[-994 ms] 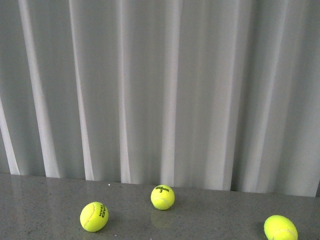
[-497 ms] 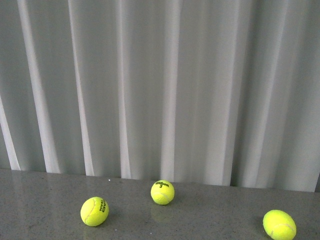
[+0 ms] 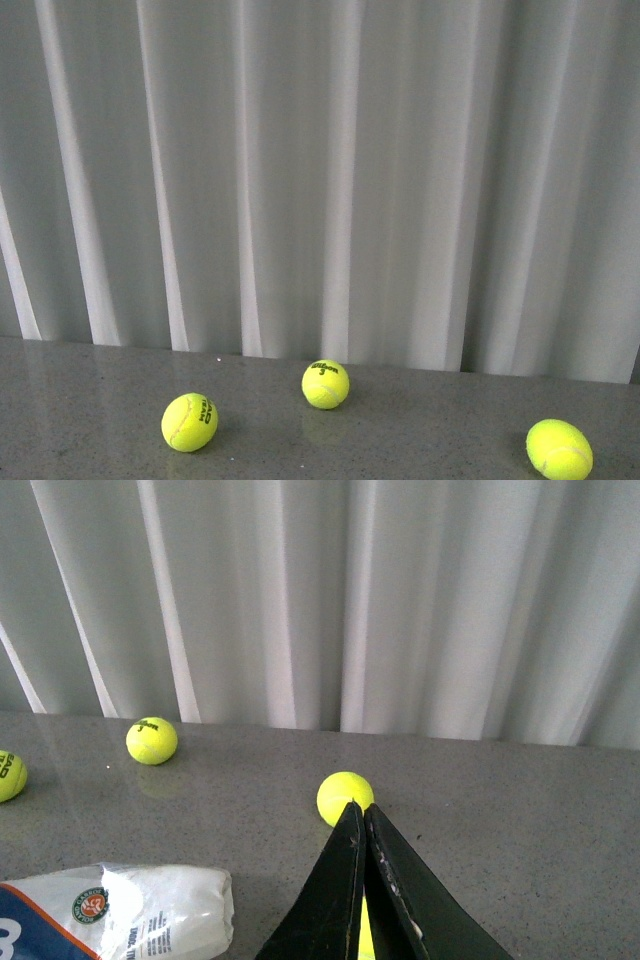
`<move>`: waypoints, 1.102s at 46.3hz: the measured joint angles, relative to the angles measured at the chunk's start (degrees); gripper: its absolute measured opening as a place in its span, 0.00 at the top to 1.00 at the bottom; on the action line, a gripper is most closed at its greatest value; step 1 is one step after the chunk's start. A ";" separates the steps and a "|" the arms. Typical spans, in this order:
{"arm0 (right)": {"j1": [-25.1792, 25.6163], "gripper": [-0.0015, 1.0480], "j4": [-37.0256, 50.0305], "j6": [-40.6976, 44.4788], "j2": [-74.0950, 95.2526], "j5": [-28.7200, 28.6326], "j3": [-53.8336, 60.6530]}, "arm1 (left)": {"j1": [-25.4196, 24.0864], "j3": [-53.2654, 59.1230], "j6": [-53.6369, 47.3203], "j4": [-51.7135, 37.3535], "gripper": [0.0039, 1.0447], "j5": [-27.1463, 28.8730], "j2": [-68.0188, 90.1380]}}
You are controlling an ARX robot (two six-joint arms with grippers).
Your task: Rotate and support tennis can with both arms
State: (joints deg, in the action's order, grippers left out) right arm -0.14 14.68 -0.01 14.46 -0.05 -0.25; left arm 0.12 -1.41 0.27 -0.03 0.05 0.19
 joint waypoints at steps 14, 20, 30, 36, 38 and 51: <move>0.00 0.97 -4.33 0.00 -4.31 -0.02 0.00 | 0.00 0.00 0.00 0.00 0.06 0.00 0.00; 0.00 0.97 -13.60 0.02 -11.45 -0.04 -0.02 | 0.00 0.00 0.00 0.00 0.06 0.00 -0.02; 0.00 0.89 -14.60 0.07 -14.16 -0.07 -0.02 | 0.00 0.00 0.00 0.00 0.06 0.00 -0.04; 0.00 0.62 -14.60 0.07 -14.16 -0.07 -0.02 | 0.00 0.00 0.00 0.00 0.06 0.00 -0.07; 0.00 0.52 -14.60 0.07 -14.16 -0.04 -0.02 | 0.00 0.00 0.00 0.00 0.06 0.00 -0.07; 0.00 0.07 -14.60 0.04 -14.16 -0.04 -0.02 | 0.00 0.00 0.00 0.00 0.06 0.00 -0.07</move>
State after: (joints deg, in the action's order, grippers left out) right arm -0.14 0.08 0.03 0.30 -0.10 -0.27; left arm 0.12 -1.41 0.27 -0.03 0.05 0.12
